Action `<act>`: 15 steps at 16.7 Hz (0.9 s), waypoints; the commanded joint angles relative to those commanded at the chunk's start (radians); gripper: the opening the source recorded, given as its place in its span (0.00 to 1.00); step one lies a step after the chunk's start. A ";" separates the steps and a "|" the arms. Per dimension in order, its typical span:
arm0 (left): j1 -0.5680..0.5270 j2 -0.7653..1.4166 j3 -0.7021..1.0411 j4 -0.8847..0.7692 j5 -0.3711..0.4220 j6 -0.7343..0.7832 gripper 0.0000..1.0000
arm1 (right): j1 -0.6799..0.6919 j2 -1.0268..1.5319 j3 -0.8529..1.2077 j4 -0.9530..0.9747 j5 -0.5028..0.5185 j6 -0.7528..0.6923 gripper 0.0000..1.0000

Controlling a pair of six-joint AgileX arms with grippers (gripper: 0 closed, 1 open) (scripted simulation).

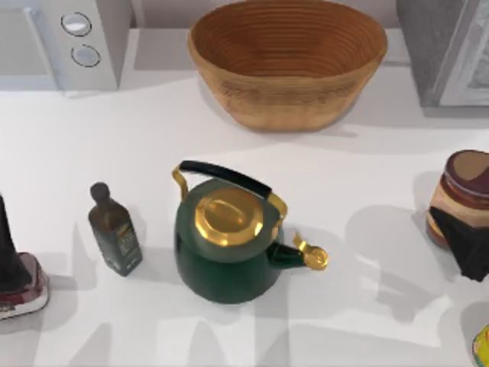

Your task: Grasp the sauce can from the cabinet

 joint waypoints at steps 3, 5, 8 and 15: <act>0.000 0.000 0.000 0.000 0.000 0.000 1.00 | 0.061 0.025 0.053 0.009 0.060 -0.009 0.00; 0.000 0.000 0.000 0.000 0.000 0.000 1.00 | 0.104 0.035 0.076 0.008 0.093 -0.021 0.00; 0.000 0.000 0.000 0.000 0.000 0.000 1.00 | 0.135 0.042 0.086 0.007 0.114 -0.033 0.00; 0.000 0.000 0.000 0.000 0.000 0.000 1.00 | 0.135 0.042 0.086 0.007 0.114 -0.033 0.30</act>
